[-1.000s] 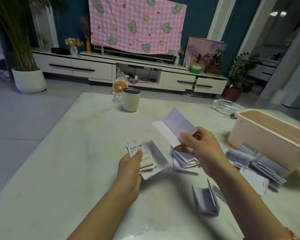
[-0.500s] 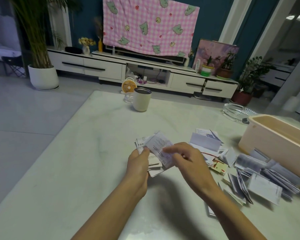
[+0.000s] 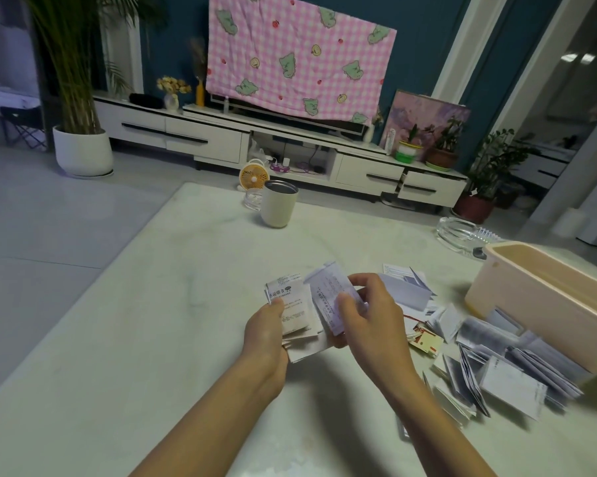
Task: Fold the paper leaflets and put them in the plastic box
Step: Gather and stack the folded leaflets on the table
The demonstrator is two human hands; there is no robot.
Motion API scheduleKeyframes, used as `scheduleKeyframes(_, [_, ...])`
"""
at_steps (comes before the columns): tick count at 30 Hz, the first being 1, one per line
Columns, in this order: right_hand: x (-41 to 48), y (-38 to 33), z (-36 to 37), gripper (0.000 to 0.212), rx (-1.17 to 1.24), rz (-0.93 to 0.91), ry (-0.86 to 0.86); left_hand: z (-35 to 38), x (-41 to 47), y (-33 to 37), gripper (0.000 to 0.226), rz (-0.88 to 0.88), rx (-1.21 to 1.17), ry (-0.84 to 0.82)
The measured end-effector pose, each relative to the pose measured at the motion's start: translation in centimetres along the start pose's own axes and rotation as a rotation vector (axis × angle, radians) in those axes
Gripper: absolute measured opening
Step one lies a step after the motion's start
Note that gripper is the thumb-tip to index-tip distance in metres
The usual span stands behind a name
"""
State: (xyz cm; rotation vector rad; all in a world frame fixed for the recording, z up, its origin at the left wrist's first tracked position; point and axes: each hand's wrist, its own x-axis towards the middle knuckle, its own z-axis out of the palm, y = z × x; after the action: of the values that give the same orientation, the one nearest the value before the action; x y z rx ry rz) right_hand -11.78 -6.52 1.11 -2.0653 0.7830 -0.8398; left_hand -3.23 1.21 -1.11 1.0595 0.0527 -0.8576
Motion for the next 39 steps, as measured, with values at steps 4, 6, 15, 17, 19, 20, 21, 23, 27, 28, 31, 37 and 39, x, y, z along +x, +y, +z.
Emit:
scheduleKeyframes(4, [0.2,0.0,0.4,0.013,-0.023,0.003,0.01,-0.1,0.1,-0.2,0.03,-0.01,-0.022,-0.021])
scheduleKeyframes(6, [0.1,0.1,0.6,0.018,0.006,0.025,0.013,-0.1,0.1,-0.3,0.032,-0.012,-0.04,-0.034])
scheduleKeyframes(15, [-0.6,0.8,1.9,0.031,-0.003,0.032,-0.038,0.2,-0.6,-1.0,0.033,0.041,-0.04,-0.084])
scheduleKeyframes(17, [-0.7,0.6,2.1,0.035,0.032,0.047,-0.111,0.3,-0.8,-1.1,0.033,0.073,-0.04,-0.088])
scheduleKeyframes(19, [-0.9,0.4,2.2,0.037,0.074,0.052,-0.154,0.4,-1.0,-1.2,0.033,0.103,-0.029,-0.089])
scheduleKeyframes(20, [-1.0,0.4,2.3,0.039,0.088,0.053,-0.162,0.5,-1.0,-1.3,0.033,0.127,-0.008,-0.093])
scheduleKeyframes(21, [-1.3,0.4,2.4,0.042,0.097,0.053,-0.169,0.5,-1.0,-1.3,0.033,0.151,0.019,-0.091])
scheduleKeyframes(23, [-1.5,0.9,2.6,0.045,0.09,0.042,-0.161,0.5,-0.9,-1.4,0.03,0.192,0.08,-0.085])
scheduleKeyframes(27, [-1.4,1.5,2.5,0.036,0.087,0.02,-0.148,0.6,-0.7,-1.4,0.027,0.181,0.12,-0.09])
scheduleKeyframes(28, [-1.4,1.6,2.4,0.037,0.108,0.03,-0.146,0.6,-0.6,-1.4,0.027,0.175,0.123,-0.091])
scheduleKeyframes(31, [-1.5,1.5,2.3,0.039,0.221,0.102,-0.135,0.7,-0.7,-1.3,0.031,0.184,0.113,-0.102])
scheduleKeyframes(37, [-1.5,1.9,2.8,0.026,0.184,0.092,-0.099,0.9,-0.3,-1.2,0.037,0.204,0.114,-0.038])
scheduleKeyframes(39, [-1.5,1.8,2.8,0.02,0.149,0.098,-0.092,0.8,-0.1,-1.3,0.037,0.176,0.123,-0.023])
